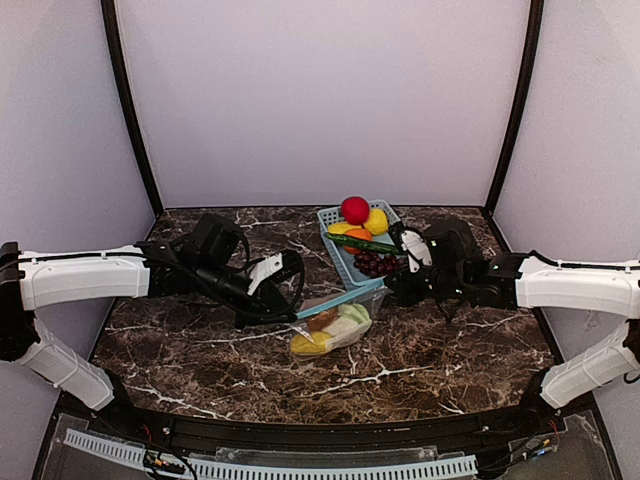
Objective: Place the food in the zip-top bag and seal the zipper
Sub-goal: Zip the zipper of the food storage bag, then place the zipper food storage bag at the center of the board.
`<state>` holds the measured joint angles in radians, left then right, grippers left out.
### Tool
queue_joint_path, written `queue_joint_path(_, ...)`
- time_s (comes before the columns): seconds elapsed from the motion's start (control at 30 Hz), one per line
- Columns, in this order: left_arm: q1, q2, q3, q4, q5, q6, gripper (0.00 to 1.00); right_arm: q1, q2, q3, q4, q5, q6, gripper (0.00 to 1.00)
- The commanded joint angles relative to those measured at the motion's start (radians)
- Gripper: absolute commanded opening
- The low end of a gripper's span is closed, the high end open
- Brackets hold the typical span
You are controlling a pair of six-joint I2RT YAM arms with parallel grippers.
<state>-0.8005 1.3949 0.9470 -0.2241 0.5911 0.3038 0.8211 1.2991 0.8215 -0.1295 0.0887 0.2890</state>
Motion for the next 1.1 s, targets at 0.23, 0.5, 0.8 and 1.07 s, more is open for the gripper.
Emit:
queue_joint_path(0.23,0.003,-0.021,-0.001,-0.091,0.033,0.012,0.01,-0.056,-0.049,-0.020,-0.058,0.055,-0.018,0.00)
queue_joint_path(0.5,0.003,-0.022,0.015,-0.012,0.145,-0.189,0.01,-0.056,-0.139,-0.004,-0.167,-0.359,-0.109,0.00)
queue_joint_path(0.8,0.002,-0.030,-0.038,0.276,0.276,-0.653,0.01,-0.055,-0.147,0.040,-0.311,-0.620,-0.064,0.00)
queue_joint_path(1.07,0.014,0.040,-0.088,0.234,0.090,-0.667,0.01,-0.056,-0.059,0.058,-0.301,-0.341,0.029,0.00)
